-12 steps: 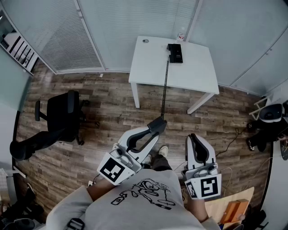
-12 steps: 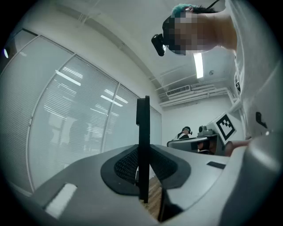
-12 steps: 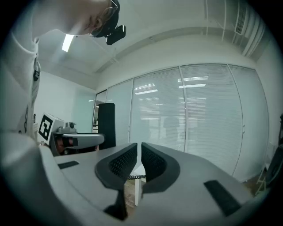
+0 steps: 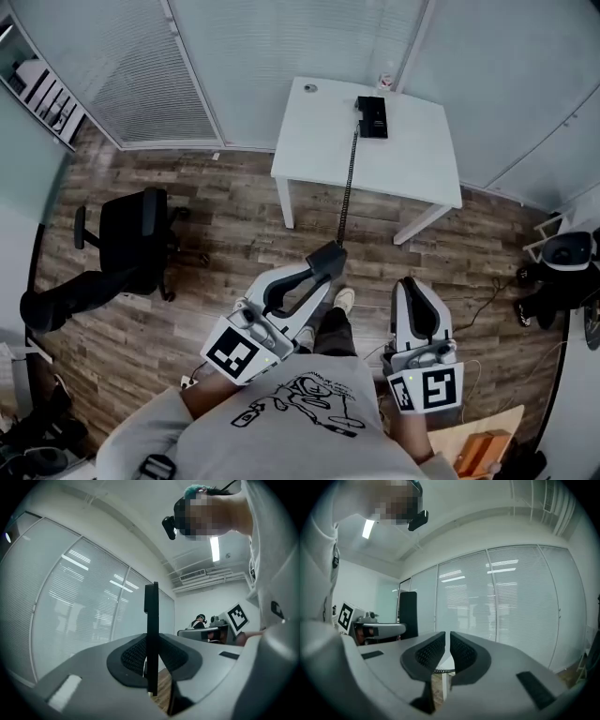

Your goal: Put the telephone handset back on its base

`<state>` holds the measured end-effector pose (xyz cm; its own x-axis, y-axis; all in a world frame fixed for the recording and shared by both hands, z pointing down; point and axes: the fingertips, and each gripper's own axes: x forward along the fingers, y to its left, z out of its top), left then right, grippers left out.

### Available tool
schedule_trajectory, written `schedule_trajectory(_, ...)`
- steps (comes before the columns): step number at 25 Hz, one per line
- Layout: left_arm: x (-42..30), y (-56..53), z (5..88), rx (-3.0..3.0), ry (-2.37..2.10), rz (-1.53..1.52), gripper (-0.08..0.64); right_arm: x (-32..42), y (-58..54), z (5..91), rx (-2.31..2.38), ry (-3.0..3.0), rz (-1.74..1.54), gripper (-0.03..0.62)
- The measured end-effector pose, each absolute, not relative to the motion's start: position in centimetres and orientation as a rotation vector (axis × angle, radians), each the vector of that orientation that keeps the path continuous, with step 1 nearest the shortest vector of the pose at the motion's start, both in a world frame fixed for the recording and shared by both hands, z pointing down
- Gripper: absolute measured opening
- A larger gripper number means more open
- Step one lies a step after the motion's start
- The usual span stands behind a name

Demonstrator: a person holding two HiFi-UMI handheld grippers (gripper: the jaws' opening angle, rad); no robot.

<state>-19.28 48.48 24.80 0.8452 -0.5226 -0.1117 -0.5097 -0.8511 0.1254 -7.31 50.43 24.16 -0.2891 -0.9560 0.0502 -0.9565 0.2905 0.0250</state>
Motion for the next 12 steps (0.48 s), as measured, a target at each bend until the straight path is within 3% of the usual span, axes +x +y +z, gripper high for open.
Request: schedule_trajectory(12, -13.0, 40.9, 25.4, 2.934, -0.851, -0.166, 0.069, -0.6, 42.8, 24.9, 1.841, -2.507, 0.051, 0.028)
